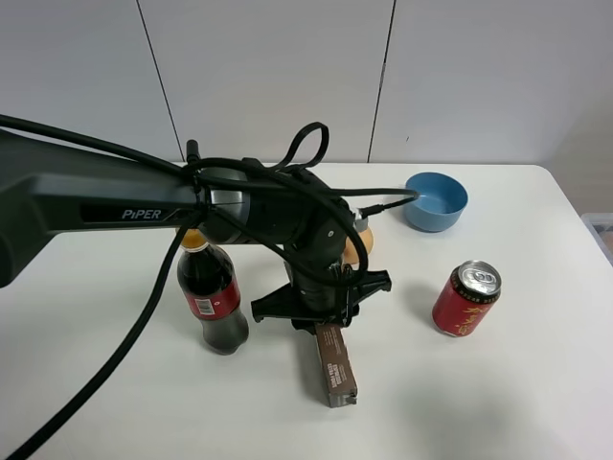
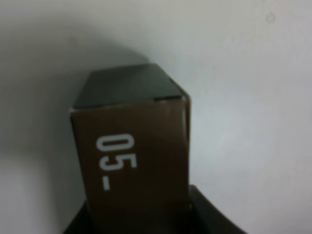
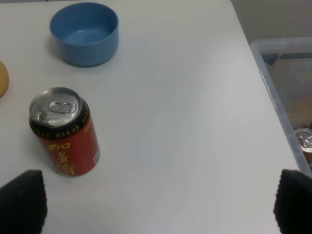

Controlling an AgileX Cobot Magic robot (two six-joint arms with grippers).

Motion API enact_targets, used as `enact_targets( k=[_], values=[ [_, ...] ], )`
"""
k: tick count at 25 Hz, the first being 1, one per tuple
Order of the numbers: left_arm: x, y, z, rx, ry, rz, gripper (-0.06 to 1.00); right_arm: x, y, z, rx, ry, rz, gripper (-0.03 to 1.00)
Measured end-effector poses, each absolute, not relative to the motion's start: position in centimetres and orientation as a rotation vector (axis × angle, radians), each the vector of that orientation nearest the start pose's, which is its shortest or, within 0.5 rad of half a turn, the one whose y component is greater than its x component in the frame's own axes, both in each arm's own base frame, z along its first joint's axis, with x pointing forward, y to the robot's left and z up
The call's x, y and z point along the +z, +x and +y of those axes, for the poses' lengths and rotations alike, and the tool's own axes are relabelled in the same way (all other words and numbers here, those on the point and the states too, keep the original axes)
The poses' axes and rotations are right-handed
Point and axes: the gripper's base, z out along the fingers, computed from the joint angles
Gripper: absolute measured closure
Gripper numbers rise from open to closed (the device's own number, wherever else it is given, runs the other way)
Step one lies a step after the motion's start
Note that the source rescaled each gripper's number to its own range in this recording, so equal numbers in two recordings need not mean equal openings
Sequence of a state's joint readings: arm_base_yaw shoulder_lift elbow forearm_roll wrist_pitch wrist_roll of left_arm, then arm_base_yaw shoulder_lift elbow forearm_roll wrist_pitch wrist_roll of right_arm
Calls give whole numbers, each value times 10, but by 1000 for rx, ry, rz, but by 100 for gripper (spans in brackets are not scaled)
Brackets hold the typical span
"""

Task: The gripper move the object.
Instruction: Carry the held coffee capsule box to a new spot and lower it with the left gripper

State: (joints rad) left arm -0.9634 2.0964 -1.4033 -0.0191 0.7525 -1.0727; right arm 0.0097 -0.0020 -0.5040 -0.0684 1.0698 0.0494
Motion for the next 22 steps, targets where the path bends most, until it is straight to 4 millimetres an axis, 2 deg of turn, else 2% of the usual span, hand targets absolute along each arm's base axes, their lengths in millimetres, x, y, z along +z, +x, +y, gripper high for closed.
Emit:
enact_targets(
  k=[5,8,17,22],
  values=[
    [135,232,-338,-240,181,3028,94,278,-6,-6,-45,44,2045,-3],
    [143,232,-337,-248,379,2986,94,278,-6,-6,-45,44,2045,-3],
    [175,231,-336,-312,616,2862,94,278,-6,-6,-45,44,2045,-3],
    [199,221,-339,-358,787,2751,94,278,-6,-6,-45,44,2045,-3]
  ],
)
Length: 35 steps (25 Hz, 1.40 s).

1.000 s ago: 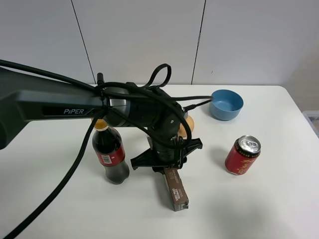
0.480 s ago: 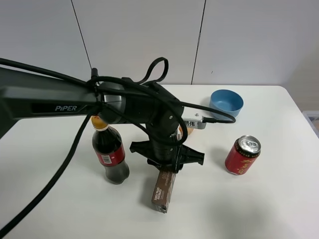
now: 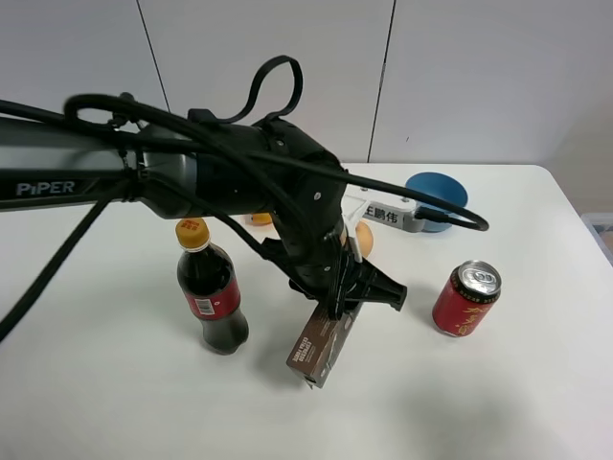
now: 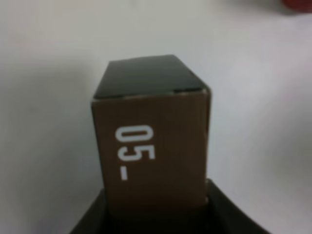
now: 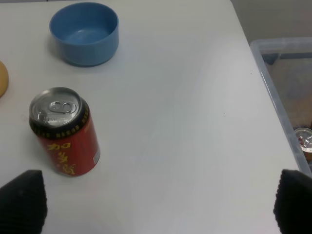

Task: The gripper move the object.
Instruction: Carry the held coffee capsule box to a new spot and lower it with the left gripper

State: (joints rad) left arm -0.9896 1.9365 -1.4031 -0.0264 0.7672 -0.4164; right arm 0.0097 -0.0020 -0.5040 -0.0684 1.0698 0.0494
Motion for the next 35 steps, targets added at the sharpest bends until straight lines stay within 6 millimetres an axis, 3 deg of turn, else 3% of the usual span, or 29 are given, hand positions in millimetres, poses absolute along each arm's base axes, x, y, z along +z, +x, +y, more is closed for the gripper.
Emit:
enact_targets(
  k=[5,14,18,24,35],
  values=[
    [236,208,-351,-413,947,2622,94,278,-6,-6,-45,44,2044,-3],
    [342,190,-361,-451,1110,2512,94,278,-6,-6,-45,44,2044,-3],
    [385,192,-357,-475,1088,2392,94,278,-6,-6,-45,44,2044,-3],
    [420,213,-331,-379,975,2279,94,278,-6,-6,-45,44,2044,-3],
    [434,296,-243,-107,786,2263,94,278,-6,-6,-45,44,2044,-3]
  ],
)
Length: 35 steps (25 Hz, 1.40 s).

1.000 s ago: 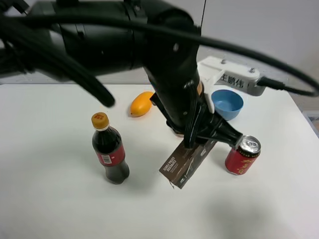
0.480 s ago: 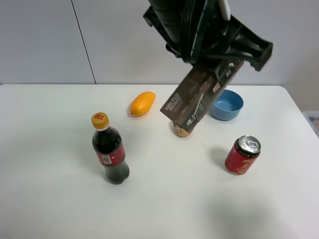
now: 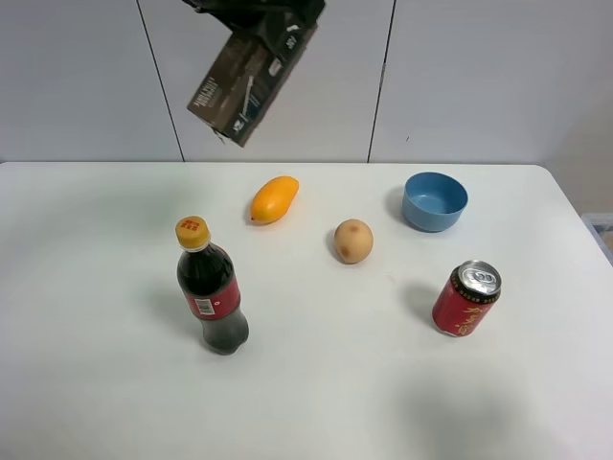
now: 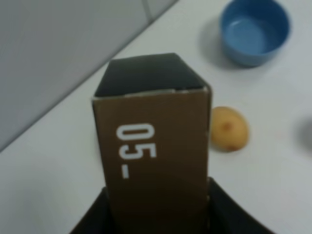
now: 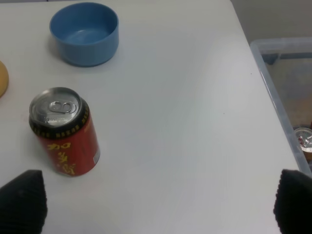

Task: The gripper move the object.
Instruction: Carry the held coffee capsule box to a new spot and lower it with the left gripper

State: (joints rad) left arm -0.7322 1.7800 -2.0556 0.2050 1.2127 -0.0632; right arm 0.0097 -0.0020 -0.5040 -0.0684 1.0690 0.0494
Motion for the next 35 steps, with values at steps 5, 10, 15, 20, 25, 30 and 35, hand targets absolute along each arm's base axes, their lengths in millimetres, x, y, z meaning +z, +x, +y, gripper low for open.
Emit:
enact_targets(
  k=[5,10,15,20,25,30,35],
  values=[
    [433,328,-198,7,726,2286,94,278,-6,-6,-45,44,2044,-3],
    [399,351,-158,112,722,2407,94,278,-6,-6,-45,44,2044,-3],
    [336,355,-148,88,886,2565,94,278,-6,-6,-45,44,2044,-3],
    [283,355,-154,31,1077,2542,94,278,-6,-6,-45,44,2044,-3],
    [238,359,-156,44,1216,2543,94,278,-6,-6,-45,44,2044,-3],
    [202,366,-160,34,1261,2594,94,278,-6,-6,-45,44,2044,-3],
    [174,373,-164,21,1268,2623,94,278,-6,-6,-45,44,2044,-3]
  ],
)
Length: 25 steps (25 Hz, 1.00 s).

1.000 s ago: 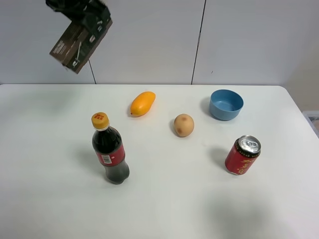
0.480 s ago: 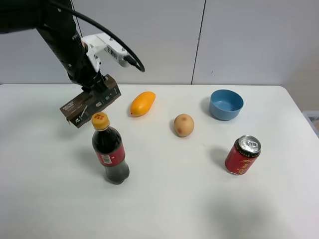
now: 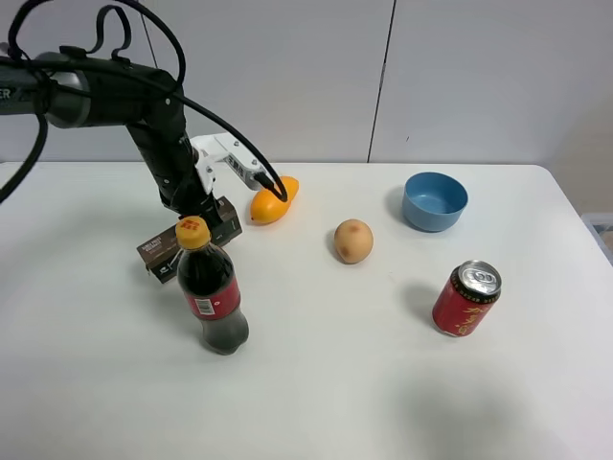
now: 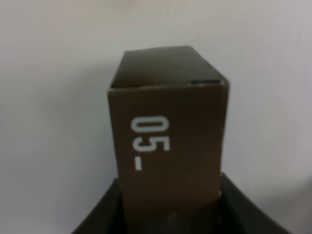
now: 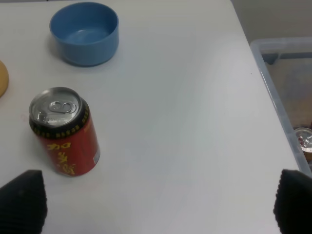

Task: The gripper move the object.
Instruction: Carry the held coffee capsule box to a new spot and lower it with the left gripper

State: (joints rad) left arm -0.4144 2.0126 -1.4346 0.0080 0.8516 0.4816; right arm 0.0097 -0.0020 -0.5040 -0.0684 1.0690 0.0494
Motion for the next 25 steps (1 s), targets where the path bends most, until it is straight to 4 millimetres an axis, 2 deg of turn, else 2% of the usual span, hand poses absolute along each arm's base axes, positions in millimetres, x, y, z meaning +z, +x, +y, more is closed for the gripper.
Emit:
enact_targets(
  k=[6,12,13,16,17,18,21,25],
  values=[
    [153,377,-166,10,1274,2650,94,278,-6,-6,-45,44,2044,-3],
    [147,378,-166,10,1277,2657,92,278,-6,-6,-45,44,2044,-3],
    [147,378,-166,10,1276,2655,82,278,-6,-6,-45,44,2044,-3],
    [147,380,-167,11,1268,2639,29,278,-6,-6,-45,44,2044,-3],
    [147,380,-167,4,1263,2639,14,278,-6,-6,-45,44,2044,-3],
    [147,380,-168,0,1259,2638,5,278,-6,-6,-45,44,2044,-3],
    [148,380,-169,-13,1246,2635,-4,278,-6,-6,-45,44,2044,-3],
    [148,381,-169,-18,1240,2634,-5,278,-6,-6,-45,44,2044,-3]
  ],
)
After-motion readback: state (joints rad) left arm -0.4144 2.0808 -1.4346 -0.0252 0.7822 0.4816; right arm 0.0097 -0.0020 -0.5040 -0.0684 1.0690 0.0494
